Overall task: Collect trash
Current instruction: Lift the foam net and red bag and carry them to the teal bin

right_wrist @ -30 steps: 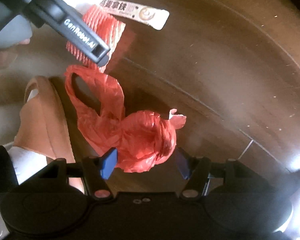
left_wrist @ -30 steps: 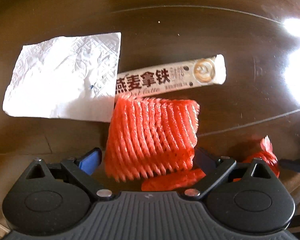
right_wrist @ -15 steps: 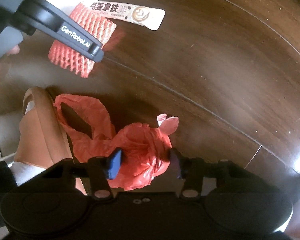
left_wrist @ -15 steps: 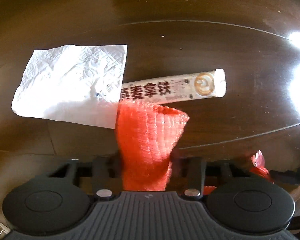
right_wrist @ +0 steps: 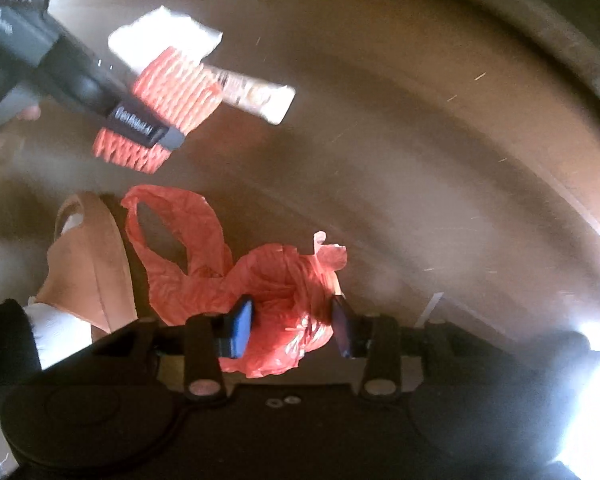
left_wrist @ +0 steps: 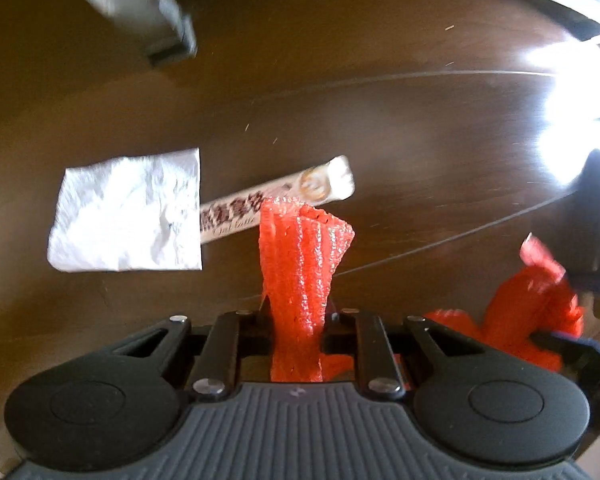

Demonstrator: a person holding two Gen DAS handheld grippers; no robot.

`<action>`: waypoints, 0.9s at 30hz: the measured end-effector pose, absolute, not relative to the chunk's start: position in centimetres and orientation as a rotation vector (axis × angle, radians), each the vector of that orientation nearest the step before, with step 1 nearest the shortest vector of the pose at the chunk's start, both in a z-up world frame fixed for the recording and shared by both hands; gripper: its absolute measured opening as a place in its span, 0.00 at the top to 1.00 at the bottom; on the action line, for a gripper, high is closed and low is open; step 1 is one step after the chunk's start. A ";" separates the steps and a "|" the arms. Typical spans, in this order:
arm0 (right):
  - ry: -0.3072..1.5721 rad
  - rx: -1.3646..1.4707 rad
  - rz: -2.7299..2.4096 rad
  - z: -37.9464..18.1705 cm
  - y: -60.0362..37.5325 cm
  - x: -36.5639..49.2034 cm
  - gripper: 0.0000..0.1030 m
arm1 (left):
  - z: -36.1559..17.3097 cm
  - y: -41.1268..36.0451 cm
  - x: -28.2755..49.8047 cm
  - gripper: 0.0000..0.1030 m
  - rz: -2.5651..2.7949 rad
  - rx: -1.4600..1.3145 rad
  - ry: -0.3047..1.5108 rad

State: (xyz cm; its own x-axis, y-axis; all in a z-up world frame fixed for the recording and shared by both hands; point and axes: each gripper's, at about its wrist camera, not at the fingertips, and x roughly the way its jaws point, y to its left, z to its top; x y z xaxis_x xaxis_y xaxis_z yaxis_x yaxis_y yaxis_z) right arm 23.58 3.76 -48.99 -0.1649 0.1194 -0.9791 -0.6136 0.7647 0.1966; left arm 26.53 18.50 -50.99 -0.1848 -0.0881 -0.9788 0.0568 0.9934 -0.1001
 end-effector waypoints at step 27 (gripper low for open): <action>1.030 -0.296 0.505 -15.0 -10.0 20.6 0.61 | -14.4 8.2 25.9 0.82 -0.179 -0.048 1.216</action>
State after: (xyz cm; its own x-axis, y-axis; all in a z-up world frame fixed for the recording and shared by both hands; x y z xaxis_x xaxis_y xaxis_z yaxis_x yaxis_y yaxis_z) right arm 20.55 -9.98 -15.02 0.4158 0.2589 -0.8718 -0.5302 0.8479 -0.0010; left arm 25.95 8.25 -14.39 0.3354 -0.1624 -0.9280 0.1113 0.9850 -0.1321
